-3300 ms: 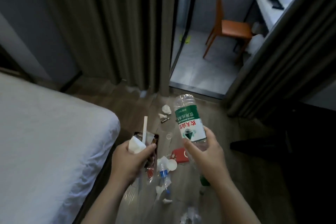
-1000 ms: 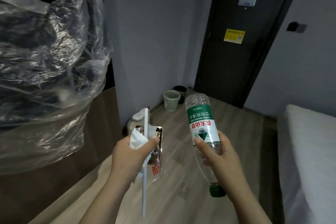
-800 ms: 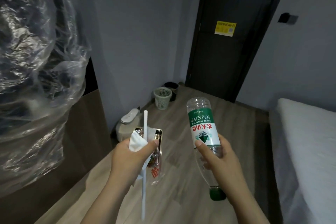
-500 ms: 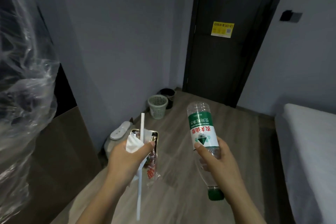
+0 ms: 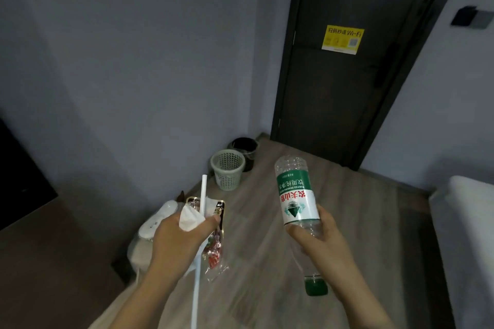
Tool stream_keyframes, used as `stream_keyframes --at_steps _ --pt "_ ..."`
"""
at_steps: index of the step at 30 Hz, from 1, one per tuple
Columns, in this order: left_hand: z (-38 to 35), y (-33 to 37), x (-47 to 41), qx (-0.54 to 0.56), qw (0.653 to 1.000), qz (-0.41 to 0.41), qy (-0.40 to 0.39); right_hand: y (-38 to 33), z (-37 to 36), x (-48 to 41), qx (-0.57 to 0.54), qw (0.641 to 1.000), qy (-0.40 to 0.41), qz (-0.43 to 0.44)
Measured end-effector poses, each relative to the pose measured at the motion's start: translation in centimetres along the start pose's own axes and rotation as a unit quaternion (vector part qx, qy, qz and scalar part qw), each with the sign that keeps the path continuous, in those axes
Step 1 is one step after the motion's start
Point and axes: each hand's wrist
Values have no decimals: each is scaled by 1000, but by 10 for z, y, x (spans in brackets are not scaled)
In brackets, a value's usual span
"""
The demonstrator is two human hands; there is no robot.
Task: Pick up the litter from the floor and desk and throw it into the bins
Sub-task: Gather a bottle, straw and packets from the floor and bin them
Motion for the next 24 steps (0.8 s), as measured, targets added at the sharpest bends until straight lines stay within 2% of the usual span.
stream_keyframes --at_steps 5,10,18,24 --pt "-30 15 -113 -13 1000 -3 -6 -12 -36 -108 20 1000 -5 -22" --pt "-52 37 -214 -9 999 28 -17 -35 -67 -204 36 998 24 -42" --pt "-112 50 -341 -22 996 70 -59 -30 -87 -346 60 995 -20 -80" --pt "-177 74 -438 -19 997 69 -34 -28 -91 -482 59 993 -42 -95"
Point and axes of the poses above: each hand's wrist, its own x-axis away from the middle knuckle, its own z-axis out of the back of the hand, y = z × x, and after that the axes turned 2 degrees about z, right-handed
